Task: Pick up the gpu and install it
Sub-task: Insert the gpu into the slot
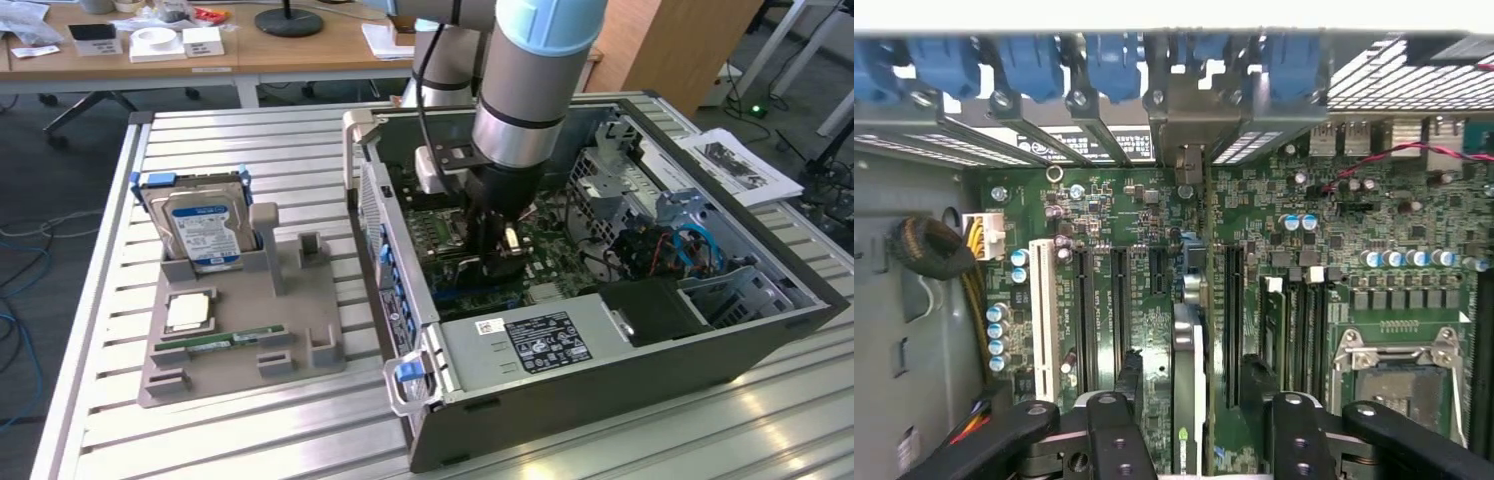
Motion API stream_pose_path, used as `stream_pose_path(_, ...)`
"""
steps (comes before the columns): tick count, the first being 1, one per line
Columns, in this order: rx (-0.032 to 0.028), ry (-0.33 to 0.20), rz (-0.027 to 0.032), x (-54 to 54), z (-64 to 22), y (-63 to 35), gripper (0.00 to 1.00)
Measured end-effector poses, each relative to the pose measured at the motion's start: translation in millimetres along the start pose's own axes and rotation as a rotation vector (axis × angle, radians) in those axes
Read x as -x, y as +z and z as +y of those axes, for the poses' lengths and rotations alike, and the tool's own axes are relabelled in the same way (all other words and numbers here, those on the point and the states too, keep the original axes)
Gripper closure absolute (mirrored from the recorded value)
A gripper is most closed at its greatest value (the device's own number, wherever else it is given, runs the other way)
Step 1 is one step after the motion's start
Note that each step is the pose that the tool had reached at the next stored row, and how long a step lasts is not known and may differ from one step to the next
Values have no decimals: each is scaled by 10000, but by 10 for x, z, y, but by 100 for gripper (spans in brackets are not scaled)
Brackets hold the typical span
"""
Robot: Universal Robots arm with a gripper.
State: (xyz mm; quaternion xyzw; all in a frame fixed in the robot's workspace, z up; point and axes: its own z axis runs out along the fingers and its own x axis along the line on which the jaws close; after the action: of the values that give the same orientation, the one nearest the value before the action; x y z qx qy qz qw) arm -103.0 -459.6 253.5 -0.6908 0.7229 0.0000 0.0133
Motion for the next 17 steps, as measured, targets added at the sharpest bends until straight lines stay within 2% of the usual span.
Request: stream_pose_path(17,-4,10,5,18,-10,-557,48)
